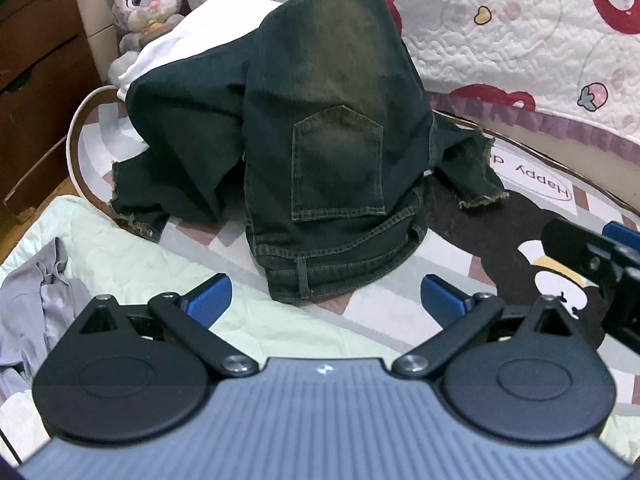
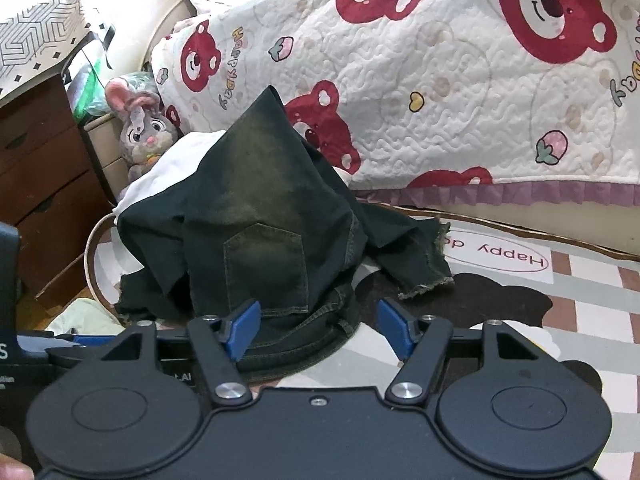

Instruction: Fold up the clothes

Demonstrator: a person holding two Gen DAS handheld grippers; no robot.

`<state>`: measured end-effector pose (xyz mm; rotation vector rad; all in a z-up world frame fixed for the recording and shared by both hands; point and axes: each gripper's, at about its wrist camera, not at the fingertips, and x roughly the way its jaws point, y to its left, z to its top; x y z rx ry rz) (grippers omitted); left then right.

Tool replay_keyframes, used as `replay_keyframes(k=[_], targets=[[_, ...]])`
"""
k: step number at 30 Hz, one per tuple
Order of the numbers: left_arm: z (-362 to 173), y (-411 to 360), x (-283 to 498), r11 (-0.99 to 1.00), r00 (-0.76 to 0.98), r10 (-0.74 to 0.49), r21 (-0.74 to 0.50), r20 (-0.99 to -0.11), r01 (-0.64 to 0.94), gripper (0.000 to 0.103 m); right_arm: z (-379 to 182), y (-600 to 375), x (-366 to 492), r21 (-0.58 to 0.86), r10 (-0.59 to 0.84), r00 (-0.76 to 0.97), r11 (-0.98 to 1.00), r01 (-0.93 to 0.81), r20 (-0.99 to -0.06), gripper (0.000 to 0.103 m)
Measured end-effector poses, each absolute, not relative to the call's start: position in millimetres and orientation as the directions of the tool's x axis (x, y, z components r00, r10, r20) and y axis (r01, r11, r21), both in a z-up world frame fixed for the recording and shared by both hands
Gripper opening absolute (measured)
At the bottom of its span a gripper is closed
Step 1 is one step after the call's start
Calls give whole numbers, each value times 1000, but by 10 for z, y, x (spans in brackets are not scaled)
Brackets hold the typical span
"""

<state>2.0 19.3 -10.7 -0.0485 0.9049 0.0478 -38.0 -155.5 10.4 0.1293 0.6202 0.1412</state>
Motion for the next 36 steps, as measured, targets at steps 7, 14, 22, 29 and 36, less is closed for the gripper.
replay_keyframes(k=[7,14,22,29,36], targets=[[-127,185,27,998,604,15,-28,-797,-61,102,82,-1553,-357,161,161,795,984,-81,-585,70],[-141,180,42,998,595,11,-29,-804,-58,102,79,-1548,-342,161,163,790,984,-83,-591,70],[-153,175,56,998,588,9,-30,-809,-56,102,73,-1544,-339,161,169,786,983,-90,-594,70],[-188,169,64,998,582,8,-32,-813,-58,103,48,-1545,-320,164,171,778,982,-88,-605,70],[-217,144,43,999,623,20,-13,-782,-49,103,-11,-1551,-282,144,145,763,987,-68,-630,71]])
